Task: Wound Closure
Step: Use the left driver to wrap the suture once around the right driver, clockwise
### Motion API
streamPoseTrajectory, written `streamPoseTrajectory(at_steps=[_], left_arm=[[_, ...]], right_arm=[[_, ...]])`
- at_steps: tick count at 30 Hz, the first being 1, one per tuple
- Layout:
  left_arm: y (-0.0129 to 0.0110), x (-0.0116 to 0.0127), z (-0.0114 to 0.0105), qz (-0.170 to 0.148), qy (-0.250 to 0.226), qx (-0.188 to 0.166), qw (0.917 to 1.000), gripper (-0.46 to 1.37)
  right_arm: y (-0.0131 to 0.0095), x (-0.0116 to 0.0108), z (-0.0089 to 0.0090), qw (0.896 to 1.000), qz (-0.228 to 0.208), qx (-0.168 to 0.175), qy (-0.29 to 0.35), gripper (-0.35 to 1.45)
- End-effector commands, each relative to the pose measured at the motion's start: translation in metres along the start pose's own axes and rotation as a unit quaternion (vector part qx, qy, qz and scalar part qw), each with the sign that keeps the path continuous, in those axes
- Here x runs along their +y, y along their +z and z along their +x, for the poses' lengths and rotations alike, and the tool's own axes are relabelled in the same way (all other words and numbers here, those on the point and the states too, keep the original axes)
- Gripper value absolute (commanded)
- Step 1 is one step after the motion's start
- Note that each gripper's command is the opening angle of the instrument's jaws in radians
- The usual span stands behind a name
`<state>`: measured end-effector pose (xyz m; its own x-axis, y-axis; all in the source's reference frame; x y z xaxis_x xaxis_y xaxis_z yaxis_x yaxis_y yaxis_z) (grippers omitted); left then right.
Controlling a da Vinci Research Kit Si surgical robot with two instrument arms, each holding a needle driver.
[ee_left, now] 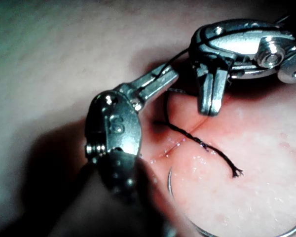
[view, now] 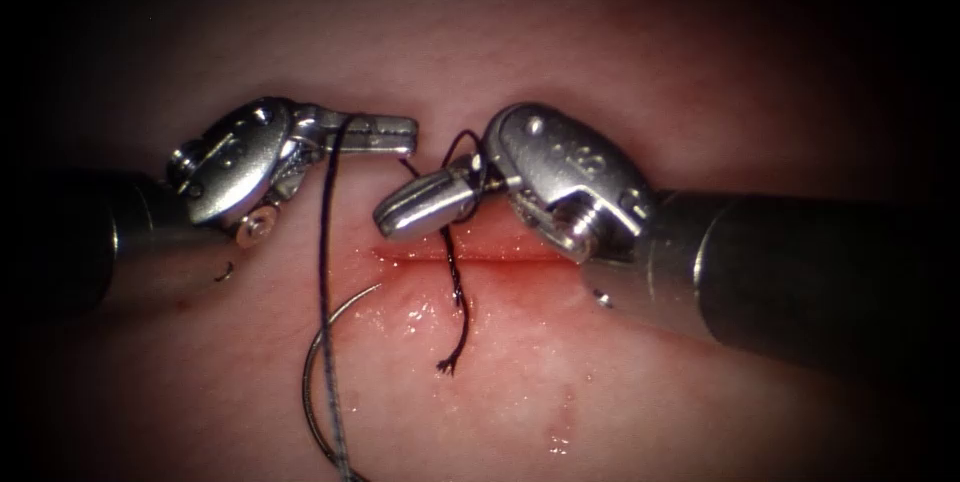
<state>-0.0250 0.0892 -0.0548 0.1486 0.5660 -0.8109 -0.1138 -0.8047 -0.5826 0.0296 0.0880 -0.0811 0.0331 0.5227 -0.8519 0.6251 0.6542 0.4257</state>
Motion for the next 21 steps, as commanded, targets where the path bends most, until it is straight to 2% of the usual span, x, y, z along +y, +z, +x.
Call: streamPoseTrajectory(at_steps=[1,3,5,6,7,9,10,12,13,15,17,21], left_arm=[[-0.0001,0.0,-0.0002,-0.005,0.001,0.0,1.0,-0.35],[-0.0001,0.0,-0.0005,-0.005,0.0,-0.001,1.0,-0.35],[-0.0001,0.0001,-0.0005,-0.005,0.0,-0.001,1.0,-0.35],[-0.0001,0.0001,-0.0005,-0.005,0.0,0.0,1.0,-0.35],[-0.0001,0.0002,-0.0005,-0.005,-0.001,0.0,1.0,-0.35],[-0.0001,0.0003,-0.0005,-0.005,-0.001,0.0,1.0,-0.35],[-0.0001,0.0004,-0.0005,-0.006,-0.001,0.0,1.0,-0.35],[-0.0002,0.0005,-0.0004,-0.006,-0.001,0.0,1.0,-0.35],[-0.0003,0.0005,-0.0004,-0.007,-0.001,-0.001,1.0,-0.35],[-0.0004,0.0005,-0.0003,-0.009,-0.002,-0.001,1.0,-0.35],[-0.0005,0.0005,-0.0003,-0.009,-0.002,-0.001,1.0,-0.35],[-0.0008,0.0005,-0.0003,-0.008,-0.002,-0.001,1.0,-0.35]], right_arm=[[-0.0002,0.0002,0.0,1.0,0.012,-0.012,-0.006,-0.35],[-0.0001,0.0005,0.0,0.998,0.037,-0.033,-0.026,-0.35],[0.0,0.0007,-0.0001,0.997,0.053,-0.046,-0.034,-0.08],[0.0001,0.0007,-0.0001,0.997,0.056,-0.048,-0.037,-0.02],[0.0003,0.0007,-0.0002,0.995,0.07,-0.059,-0.043,0.2],[0.0006,0.0006,-0.0004,0.992,0.088,-0.072,-0.052,0.41],[0.001,0.0004,-0.0006,0.991,0.09,-0.088,-0.053,0.69],[0.0015,0.0002,-0.001,0.989,0.093,-0.105,-0.054,0.77],[0.0019,0.0001,-0.0013,0.986,0.096,-0.124,-0.055,0.89],[0.002,0.0,-0.0015,0.984,0.097,-0.136,-0.056,0.91],[0.0021,0.0,-0.0018,0.98,0.1,-0.157,-0.063,1.01],[0.0023,0.0001,-0.0019,0.976,0.103,-0.179,-0.072,1.04]])
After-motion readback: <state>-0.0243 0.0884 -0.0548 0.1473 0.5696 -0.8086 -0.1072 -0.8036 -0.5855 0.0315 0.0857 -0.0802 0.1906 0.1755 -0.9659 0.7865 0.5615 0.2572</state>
